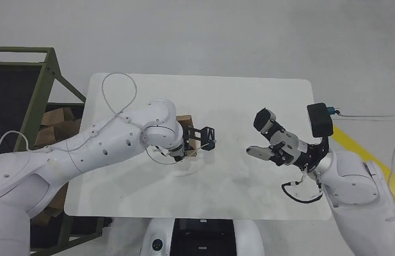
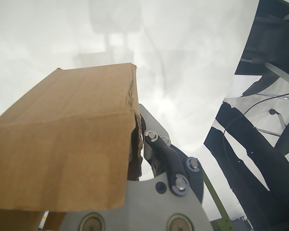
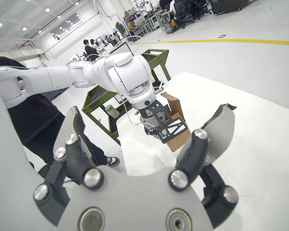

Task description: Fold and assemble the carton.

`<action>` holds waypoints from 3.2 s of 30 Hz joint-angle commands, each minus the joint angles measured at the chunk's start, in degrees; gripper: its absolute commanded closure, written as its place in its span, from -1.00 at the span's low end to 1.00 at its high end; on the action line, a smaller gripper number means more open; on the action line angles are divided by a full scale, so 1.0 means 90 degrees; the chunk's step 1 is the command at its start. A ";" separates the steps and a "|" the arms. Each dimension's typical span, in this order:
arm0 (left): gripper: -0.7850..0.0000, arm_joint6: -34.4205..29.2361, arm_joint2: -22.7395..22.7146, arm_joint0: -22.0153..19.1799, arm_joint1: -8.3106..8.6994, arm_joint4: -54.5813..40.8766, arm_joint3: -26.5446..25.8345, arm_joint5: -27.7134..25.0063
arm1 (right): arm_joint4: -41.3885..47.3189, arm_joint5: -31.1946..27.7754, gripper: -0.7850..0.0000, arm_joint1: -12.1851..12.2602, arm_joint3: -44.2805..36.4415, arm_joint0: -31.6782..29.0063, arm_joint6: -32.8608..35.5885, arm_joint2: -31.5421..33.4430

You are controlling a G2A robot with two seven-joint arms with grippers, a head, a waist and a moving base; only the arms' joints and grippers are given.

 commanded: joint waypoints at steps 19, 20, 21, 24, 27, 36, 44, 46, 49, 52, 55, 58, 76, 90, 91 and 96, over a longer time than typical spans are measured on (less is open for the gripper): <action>1.00 -0.0172 0.0000 0.0522 -0.0296 0.1340 -0.0028 0.0044 | 0.0000 0.0000 -1.00 0.0000 0.0000 0.0000 0.0000 0.0000; 1.00 -0.0143 0.0000 0.0574 -0.0315 0.1397 -0.0011 0.0015 | 0.0000 0.0000 -1.00 0.0000 0.0000 0.0000 0.0000 0.0000; 1.00 -0.0134 0.0000 0.0624 -0.0332 0.1462 0.0015 0.0006 | 0.0000 0.0000 -1.00 0.0000 0.0000 0.0000 0.0000 0.0000; 1.00 -0.0080 0.0000 0.0764 -0.0384 0.1611 0.0069 -0.0048 | 0.0000 0.0000 -1.00 0.0000 0.0000 0.0000 0.0000 0.0000; 1.00 -0.0028 0.0000 0.0860 -0.0432 0.1696 0.0145 -0.0101 | 0.0000 0.0000 -1.00 0.0000 0.0000 0.0000 0.0000 0.0000; 0.41 -0.0037 0.0000 0.0885 -0.0533 0.1670 0.0317 -0.0092 | 0.0000 0.0000 -1.00 0.0000 0.0000 0.0000 0.0000 0.0000; 0.24 -0.0096 0.0000 0.0828 -0.0545 0.1537 0.0316 -0.0032 | 0.0000 0.0000 -1.00 0.0000 0.0000 0.0000 0.0000 0.0000; 0.22 -0.0107 0.0000 0.0799 -0.0536 0.1508 0.0275 -0.0022 | 0.0000 0.0000 -1.00 0.0000 0.0000 0.0000 0.0000 0.0000; 0.21 -0.0113 0.0000 0.0733 -0.0506 0.1409 0.0210 -0.0016 | 0.0000 0.0000 -1.00 0.0000 0.0000 0.0000 0.0000 0.0000; 0.22 -0.0181 0.0000 0.0685 -0.0470 0.1303 0.0149 0.0053 | 0.0000 0.0000 -1.00 0.0000 0.0000 0.0000 0.0000 0.0000; 0.18 -0.0197 0.0000 0.0653 -0.0431 0.1153 0.0097 0.0068 | 0.0000 0.0000 -1.00 0.0000 0.0000 0.0000 0.0000 0.0000; 0.18 -0.0269 0.0000 0.0670 -0.0399 0.0993 0.0128 0.0140 | 0.0000 0.0000 -1.00 0.0000 0.0000 0.0000 0.0000 0.0000; 1.00 -0.0259 0.0000 0.0605 -0.0398 0.0749 0.0195 0.0132 | 0.0000 0.0000 -1.00 0.0000 0.0000 0.0000 0.0000 0.0000; -0.55 -0.0099 -0.0108 0.0545 -0.0349 0.0671 0.0101 0.0004 | 0.0000 0.0000 -1.00 0.0000 0.0000 0.0000 0.0000 0.0000; -0.54 -0.0078 -0.0156 0.0553 -0.0334 0.0653 0.0091 0.0017 | 0.0000 0.0000 -1.00 0.0000 0.0000 0.0000 0.0000 0.0000; -0.40 0.0015 -0.0433 0.0604 -0.0209 0.0474 -0.0035 -0.0033 | 0.0000 0.0000 -1.00 0.0000 0.0000 0.0000 0.0000 0.0000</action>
